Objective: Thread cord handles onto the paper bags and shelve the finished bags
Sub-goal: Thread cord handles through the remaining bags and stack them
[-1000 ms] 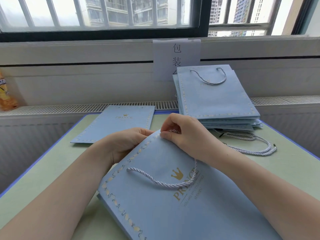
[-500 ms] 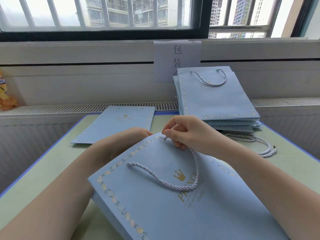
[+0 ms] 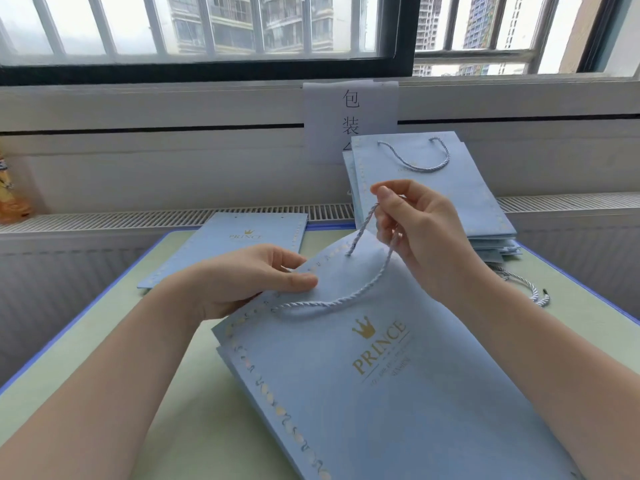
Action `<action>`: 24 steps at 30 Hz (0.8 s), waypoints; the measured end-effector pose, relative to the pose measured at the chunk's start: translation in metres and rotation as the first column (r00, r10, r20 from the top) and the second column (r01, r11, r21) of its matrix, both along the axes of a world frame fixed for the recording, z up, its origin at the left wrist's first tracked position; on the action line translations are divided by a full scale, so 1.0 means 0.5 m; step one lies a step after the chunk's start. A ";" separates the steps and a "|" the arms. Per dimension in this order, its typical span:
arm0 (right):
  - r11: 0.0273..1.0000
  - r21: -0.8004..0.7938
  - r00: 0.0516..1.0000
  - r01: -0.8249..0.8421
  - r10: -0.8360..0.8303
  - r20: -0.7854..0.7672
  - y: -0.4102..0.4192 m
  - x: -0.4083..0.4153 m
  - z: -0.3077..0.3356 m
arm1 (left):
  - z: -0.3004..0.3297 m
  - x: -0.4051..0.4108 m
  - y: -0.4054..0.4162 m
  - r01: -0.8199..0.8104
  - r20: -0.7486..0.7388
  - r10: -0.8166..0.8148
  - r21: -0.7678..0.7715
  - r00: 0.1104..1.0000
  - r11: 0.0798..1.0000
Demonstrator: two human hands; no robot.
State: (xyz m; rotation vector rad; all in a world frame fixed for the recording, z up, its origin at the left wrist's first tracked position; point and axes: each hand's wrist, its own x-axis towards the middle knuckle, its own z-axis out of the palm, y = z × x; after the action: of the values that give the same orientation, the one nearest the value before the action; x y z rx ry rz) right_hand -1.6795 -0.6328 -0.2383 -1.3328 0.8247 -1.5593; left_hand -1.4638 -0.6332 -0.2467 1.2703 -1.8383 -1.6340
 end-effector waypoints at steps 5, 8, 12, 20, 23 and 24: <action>0.938 -0.312 0.914 0.149 -0.251 -0.319 0.012 -0.018 0.006 | -0.006 -0.004 -0.003 -0.060 0.122 0.068 -0.062 0.990 0.996; 0.725 -0.656 0.341 0.212 -0.683 -0.645 -0.012 -0.045 -0.008 | -0.010 -0.008 -0.006 -0.136 0.219 0.174 -0.179 0.960 0.974; 0.904 -0.336 -0.002 0.264 -0.348 -0.938 -0.043 -0.076 -0.029 | -0.023 -0.021 -0.016 -0.128 0.428 0.308 -0.398 0.850 0.909; 0.972 -0.028 -0.155 0.234 0.009 -0.988 -0.053 -0.069 -0.062 | -0.031 -0.029 -0.014 -0.059 0.545 0.324 -0.447 0.773 0.893; 0.974 -0.019 -0.181 0.228 0.023 -0.983 -0.053 -0.066 -0.067 | -0.014 -0.027 -0.007 -0.044 0.534 0.311 -0.454 0.787 0.890; 0.972 -0.032 -0.176 0.232 0.010 -0.984 -0.054 -0.068 -0.065 | -0.006 -0.023 -0.003 -0.045 0.515 0.299 -0.448 0.804 0.893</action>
State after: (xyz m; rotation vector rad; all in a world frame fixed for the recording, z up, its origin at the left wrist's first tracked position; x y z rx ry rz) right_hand -1.7136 -0.6597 -0.2708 -2.3542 2.0202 -0.0109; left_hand -1.4754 -0.6349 -0.2496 1.7832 -2.1567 -0.7174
